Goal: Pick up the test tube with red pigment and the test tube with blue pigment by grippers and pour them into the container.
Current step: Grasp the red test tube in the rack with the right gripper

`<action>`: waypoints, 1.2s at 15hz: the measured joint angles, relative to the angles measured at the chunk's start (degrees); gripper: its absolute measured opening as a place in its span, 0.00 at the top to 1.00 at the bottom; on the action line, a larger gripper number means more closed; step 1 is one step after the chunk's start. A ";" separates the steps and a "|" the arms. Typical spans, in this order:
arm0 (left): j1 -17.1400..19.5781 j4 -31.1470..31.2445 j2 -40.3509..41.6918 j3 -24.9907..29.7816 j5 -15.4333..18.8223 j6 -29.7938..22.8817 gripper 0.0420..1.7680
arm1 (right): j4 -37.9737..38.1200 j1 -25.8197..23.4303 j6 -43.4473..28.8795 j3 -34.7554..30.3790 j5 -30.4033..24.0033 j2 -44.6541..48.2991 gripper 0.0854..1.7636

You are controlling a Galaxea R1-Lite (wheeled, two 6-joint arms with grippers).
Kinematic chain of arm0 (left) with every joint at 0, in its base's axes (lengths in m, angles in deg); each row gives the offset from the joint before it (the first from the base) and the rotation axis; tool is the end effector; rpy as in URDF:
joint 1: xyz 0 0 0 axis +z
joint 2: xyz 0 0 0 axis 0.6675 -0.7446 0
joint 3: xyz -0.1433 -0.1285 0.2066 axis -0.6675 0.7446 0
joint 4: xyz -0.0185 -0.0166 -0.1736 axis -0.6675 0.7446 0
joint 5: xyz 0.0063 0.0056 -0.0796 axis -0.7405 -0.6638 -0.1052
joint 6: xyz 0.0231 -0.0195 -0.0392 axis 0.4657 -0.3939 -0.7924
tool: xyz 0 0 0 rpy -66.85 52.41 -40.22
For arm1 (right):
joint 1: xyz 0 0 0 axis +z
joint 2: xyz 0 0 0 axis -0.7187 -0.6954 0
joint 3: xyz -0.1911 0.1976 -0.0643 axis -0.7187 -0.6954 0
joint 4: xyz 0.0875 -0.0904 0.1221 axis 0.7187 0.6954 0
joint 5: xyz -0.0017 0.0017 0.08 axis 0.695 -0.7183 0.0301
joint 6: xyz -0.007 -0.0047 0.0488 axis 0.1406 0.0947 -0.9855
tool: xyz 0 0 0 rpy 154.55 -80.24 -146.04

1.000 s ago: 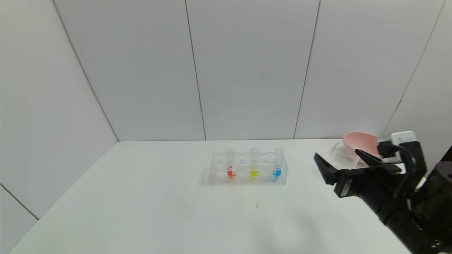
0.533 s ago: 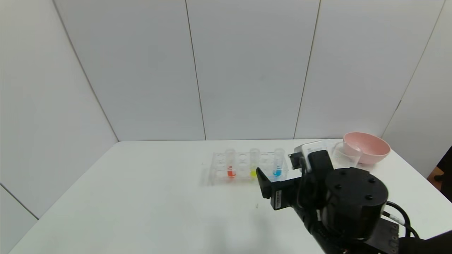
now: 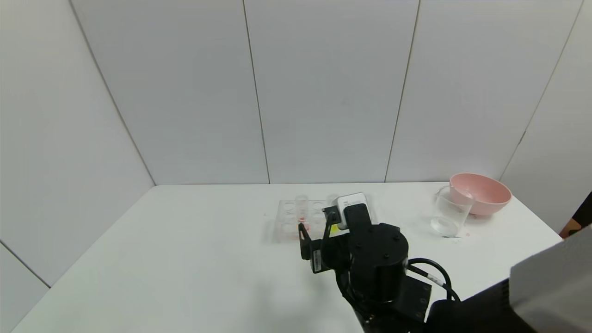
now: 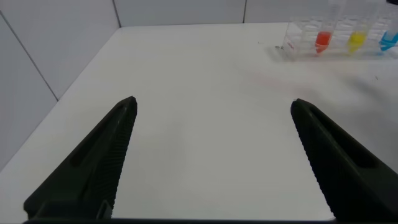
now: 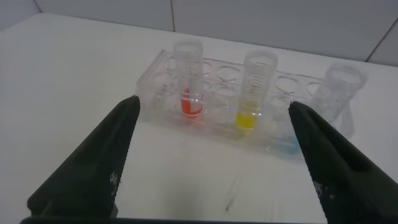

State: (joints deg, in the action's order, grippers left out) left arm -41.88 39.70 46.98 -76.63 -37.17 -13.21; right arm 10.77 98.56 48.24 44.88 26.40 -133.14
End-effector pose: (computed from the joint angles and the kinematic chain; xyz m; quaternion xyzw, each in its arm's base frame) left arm 0.0055 -0.0001 0.0756 0.0000 0.0004 -0.0001 1.0000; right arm 0.2575 0.2891 0.1073 0.0078 0.0531 0.1415 0.9885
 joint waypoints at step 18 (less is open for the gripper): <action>0.00 0.00 0.00 0.00 0.00 0.00 0.00 | 12.18 -4.35 0.46 31.23 -1.72 -18.99 0.03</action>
State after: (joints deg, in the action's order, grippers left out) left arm -41.88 39.70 46.98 -76.63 -37.17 -13.21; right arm 22.95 94.21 48.70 76.11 24.69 -152.13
